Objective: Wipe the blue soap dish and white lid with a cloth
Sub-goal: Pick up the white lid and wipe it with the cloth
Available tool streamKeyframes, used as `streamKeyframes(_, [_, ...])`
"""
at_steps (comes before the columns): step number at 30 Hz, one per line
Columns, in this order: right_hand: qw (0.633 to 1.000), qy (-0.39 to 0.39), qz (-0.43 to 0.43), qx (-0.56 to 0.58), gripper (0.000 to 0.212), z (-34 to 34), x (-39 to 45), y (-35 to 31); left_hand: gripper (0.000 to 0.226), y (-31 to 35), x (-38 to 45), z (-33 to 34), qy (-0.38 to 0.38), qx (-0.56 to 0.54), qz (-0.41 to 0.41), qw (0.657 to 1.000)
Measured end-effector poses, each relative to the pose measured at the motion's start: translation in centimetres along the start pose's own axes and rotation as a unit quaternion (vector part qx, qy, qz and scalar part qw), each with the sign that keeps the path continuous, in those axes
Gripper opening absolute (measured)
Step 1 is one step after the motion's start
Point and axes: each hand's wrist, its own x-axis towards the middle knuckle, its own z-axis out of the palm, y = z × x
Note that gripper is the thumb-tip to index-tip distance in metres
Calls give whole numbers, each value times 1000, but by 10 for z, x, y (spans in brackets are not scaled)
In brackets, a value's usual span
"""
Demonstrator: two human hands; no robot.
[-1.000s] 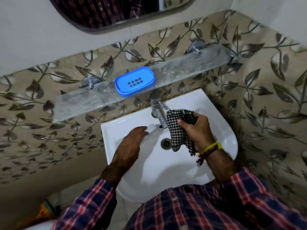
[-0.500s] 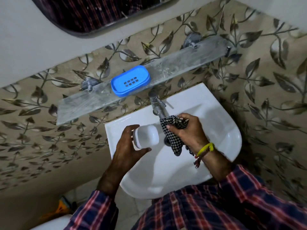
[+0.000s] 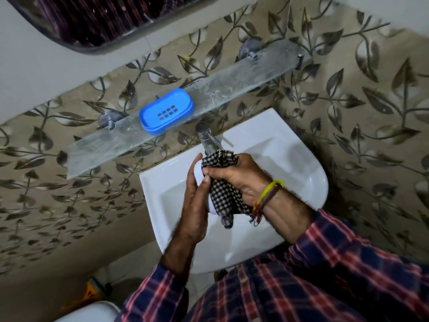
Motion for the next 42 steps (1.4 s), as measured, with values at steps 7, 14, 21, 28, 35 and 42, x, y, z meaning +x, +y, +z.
streamKeyframes(7, [986, -14, 129, 101, 26, 1, -3, 3, 71, -2, -13, 12, -1, -36, -90, 995])
streamKeyframes(14, [997, -73, 35, 0, 22, 8, -13, 14, 58, 8, -6, 3, 35, -94, -94, 991])
streamKeyframes(21, [1000, -11, 2, -5, 23, 15, -7, 4, 51, 8, -7, 5, -4, -82, -60, 995])
streamKeyframes(28, [998, -50, -15, -31, 22, 13, -1, -3, 51, 15, 0, 1, -6, -83, -63, 995])
streamKeyframes(35, [998, -50, -7, -22, 31, 17, 4, -1, 49, 14, 4, -4, -11, -94, -57, 994])
streamKeyframes(42, [996, -71, 2, -55, 20, 20, 3, 6, 50, 17, 14, -12, 9, -88, -75, 993])
